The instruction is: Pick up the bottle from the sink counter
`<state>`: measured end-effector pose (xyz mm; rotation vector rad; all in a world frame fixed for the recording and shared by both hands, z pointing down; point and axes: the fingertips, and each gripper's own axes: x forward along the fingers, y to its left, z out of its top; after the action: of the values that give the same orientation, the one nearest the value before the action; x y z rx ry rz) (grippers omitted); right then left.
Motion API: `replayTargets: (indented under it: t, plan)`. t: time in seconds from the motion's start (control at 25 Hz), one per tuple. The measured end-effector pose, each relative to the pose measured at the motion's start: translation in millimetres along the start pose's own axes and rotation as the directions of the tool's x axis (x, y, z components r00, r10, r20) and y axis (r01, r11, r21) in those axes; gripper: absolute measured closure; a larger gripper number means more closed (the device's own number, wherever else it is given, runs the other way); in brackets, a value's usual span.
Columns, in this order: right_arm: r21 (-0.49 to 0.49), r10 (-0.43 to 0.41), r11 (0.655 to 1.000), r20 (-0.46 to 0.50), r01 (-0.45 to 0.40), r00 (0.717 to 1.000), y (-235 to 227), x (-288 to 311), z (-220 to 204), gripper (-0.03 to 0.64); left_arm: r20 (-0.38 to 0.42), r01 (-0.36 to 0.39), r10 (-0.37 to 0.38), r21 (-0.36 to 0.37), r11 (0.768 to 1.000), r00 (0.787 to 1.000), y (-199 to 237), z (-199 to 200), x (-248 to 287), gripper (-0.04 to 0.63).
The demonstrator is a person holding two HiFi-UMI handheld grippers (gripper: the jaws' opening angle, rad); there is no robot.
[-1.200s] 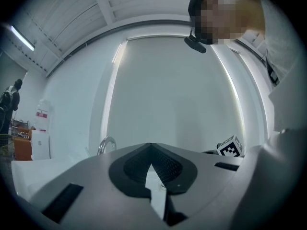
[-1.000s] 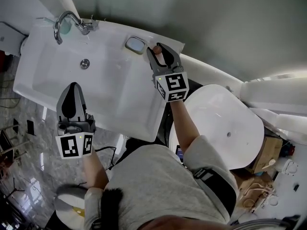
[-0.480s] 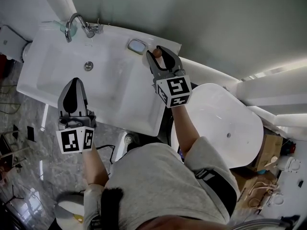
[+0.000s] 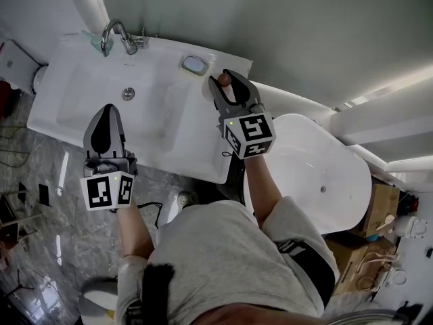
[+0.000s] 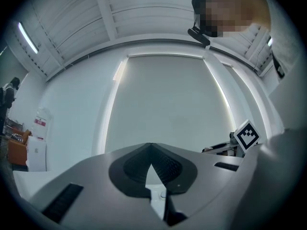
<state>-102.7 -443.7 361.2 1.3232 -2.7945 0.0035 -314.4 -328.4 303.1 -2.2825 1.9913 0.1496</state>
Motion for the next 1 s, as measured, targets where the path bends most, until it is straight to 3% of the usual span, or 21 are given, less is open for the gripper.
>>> replayTargets:
  t: [1.0]
  plan:
    - [-0.012, -0.073, 0.997, 0.085, 0.074, 0.994, 65, -108, 58, 0.468, 0.096, 0.059, -0.058, -0.017, 0.998, 0.994, -9, 44, -78, 0.589]
